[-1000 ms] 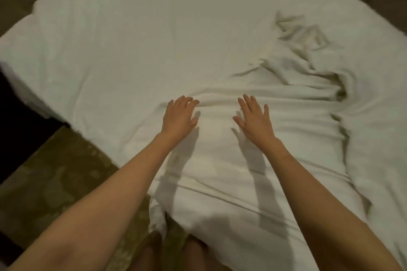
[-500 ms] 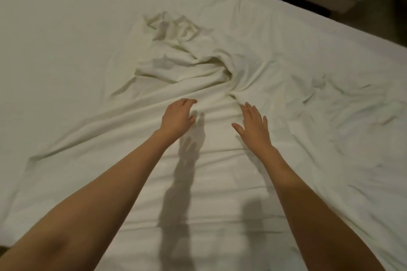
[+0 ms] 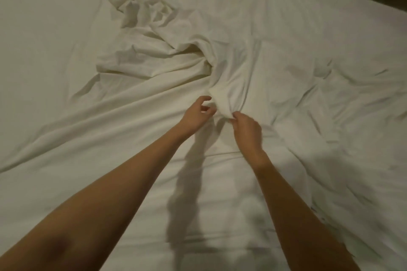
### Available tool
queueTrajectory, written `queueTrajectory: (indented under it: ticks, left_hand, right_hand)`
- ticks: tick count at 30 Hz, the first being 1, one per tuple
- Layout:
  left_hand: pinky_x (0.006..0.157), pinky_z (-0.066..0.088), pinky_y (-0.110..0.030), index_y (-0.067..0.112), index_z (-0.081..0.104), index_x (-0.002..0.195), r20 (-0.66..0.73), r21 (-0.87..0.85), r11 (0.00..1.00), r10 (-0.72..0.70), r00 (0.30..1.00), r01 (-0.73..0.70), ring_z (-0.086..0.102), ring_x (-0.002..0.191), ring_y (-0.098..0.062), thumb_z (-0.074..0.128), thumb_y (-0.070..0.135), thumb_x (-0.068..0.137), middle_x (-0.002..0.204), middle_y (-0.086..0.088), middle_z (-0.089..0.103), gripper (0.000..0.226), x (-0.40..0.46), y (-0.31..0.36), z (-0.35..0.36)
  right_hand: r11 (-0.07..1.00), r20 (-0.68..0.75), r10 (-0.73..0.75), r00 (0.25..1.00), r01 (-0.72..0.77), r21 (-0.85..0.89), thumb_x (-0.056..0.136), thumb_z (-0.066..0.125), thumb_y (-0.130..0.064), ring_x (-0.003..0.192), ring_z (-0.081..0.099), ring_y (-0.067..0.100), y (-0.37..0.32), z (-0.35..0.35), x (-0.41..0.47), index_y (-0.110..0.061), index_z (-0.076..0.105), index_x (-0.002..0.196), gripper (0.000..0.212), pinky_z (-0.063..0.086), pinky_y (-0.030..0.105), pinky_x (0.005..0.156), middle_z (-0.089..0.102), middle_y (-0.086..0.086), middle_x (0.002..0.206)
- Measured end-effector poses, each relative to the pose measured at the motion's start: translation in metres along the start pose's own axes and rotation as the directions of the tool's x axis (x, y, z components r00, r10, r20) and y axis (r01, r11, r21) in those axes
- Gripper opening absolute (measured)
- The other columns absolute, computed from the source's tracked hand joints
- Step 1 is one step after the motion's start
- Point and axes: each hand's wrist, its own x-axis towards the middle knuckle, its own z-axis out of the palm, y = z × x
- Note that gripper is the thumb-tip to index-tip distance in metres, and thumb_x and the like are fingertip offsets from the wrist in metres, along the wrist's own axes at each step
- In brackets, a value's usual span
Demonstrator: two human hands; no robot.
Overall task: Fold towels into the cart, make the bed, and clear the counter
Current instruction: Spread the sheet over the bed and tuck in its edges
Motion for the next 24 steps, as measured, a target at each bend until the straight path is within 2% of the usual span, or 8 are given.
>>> queueTrajectory:
  ticks: [2, 5, 9, 12, 14, 17, 21, 24]
  left_hand:
    - [0.082, 0.049, -0.031, 0.016, 0.037, 0.14, -0.012, -0.193, 0.979, -0.072, 0.997, 0.069, 0.057, 0.098, -0.02, 0.055, 0.025, 0.095, 0.125, -0.011, 0.051, 0.05, -0.007, 0.004, 0.013]
    - [0.097, 0.046, -0.041, 0.012, 0.047, 0.13, -0.223, -0.16, 0.987, -0.037, 0.974, 0.001, 0.054, 0.113, -0.028, 0.061, 0.01, 0.088, 0.127, -0.008, 0.051, 0.044, -0.016, 0.001, 0.025]
    - [0.083, 0.047, -0.039, 0.016, 0.056, 0.115, -0.305, -0.181, 0.983, -0.029, 0.952, -0.028, 0.051, 0.088, -0.019, 0.062, 0.003, 0.082, 0.104, -0.003, 0.057, 0.036, -0.036, -0.027, 0.017]
    - [0.068, 0.046, -0.041, 0.025, 0.056, 0.107, -0.321, -0.238, 0.971, -0.092, 0.943, 0.014, 0.045, 0.069, -0.019, 0.062, 0.005, 0.081, 0.08, 0.0, 0.05, 0.033, -0.051, -0.051, 0.006]
    - [0.067, 0.042, -0.036, 0.025, 0.053, 0.106, -0.338, -0.254, 0.967, -0.112, 0.934, 0.025, 0.043, 0.068, -0.018, 0.064, 0.008, 0.08, 0.081, -0.002, 0.05, 0.033, -0.06, -0.061, -0.001]
    - [0.065, 0.042, -0.035, 0.029, 0.045, 0.109, -0.301, -0.289, 0.956, -0.135, 0.944, 0.045, 0.045, 0.07, -0.02, 0.063, 0.02, 0.072, 0.084, -0.01, 0.051, 0.042, -0.072, -0.065, -0.01]
    - [0.071, 0.044, -0.036, 0.031, 0.037, 0.121, -0.337, -0.279, 0.957, -0.173, 0.926, 0.077, 0.047, 0.072, -0.02, 0.058, 0.004, 0.082, 0.086, -0.008, 0.05, 0.051, -0.079, -0.055, -0.014]
    - [0.096, 0.044, -0.041, 0.027, 0.04, 0.134, -0.352, -0.088, 0.992, -0.119, 0.928, 0.094, 0.05, 0.106, -0.027, 0.057, 0.002, 0.084, 0.126, -0.013, 0.044, 0.058, -0.084, -0.038, -0.01]
  right_hand:
    - [0.998, 0.094, -0.06, 0.994, 0.057, 0.035, 0.1, 0.044, -0.021, 0.109, 0.059, 0.03, -0.014, -0.006, -0.028, -0.014, 0.058, 0.127, 0.031, 0.042, 0.032, 0.088, 0.065, 0.011, 0.118]
    - [0.985, 0.189, -0.08, 0.979, 0.049, 0.167, 0.099, 0.048, -0.027, 0.104, 0.06, 0.026, -0.012, -0.01, -0.056, -0.015, 0.065, 0.119, 0.029, 0.041, 0.031, 0.084, 0.068, 0.008, 0.111]
    - [0.959, 0.021, -0.005, 1.0, -0.001, 0.283, 0.088, 0.065, -0.025, 0.111, 0.052, 0.025, 0.018, -0.011, -0.065, -0.009, 0.067, 0.11, 0.027, 0.034, 0.029, 0.096, 0.064, 0.01, 0.116]
    - [0.972, -0.035, 0.176, 0.984, -0.168, 0.163, 0.078, 0.074, -0.034, 0.128, 0.037, 0.033, 0.032, 0.001, -0.062, -0.009, 0.048, 0.133, 0.065, 0.027, 0.04, 0.109, 0.044, 0.014, 0.139]
    - [0.88, 0.053, 0.303, 0.951, -0.301, 0.366, 0.075, 0.078, -0.03, 0.132, 0.034, 0.031, 0.028, 0.006, -0.059, -0.007, 0.036, 0.14, 0.081, 0.027, 0.038, 0.11, 0.039, 0.016, 0.143]
    - [0.784, 0.222, 0.252, 0.942, -0.333, 0.524, 0.087, 0.066, -0.017, 0.123, 0.048, 0.028, 0.012, 0.006, -0.06, -0.006, 0.045, 0.134, 0.052, 0.036, 0.024, 0.094, 0.053, 0.015, 0.132]
    - [0.803, 0.161, 0.203, 0.966, -0.258, 0.536, 0.096, 0.054, -0.017, 0.125, 0.049, 0.024, -0.009, -0.012, -0.08, -0.003, 0.05, 0.132, 0.039, 0.034, 0.021, 0.098, 0.055, 0.011, 0.133]
    - [0.82, 0.083, 0.117, 0.99, -0.144, 0.554, 0.094, 0.055, -0.012, 0.118, 0.054, 0.023, -0.021, -0.026, -0.105, -0.002, 0.056, 0.126, 0.033, 0.032, 0.014, 0.092, 0.06, 0.011, 0.126]
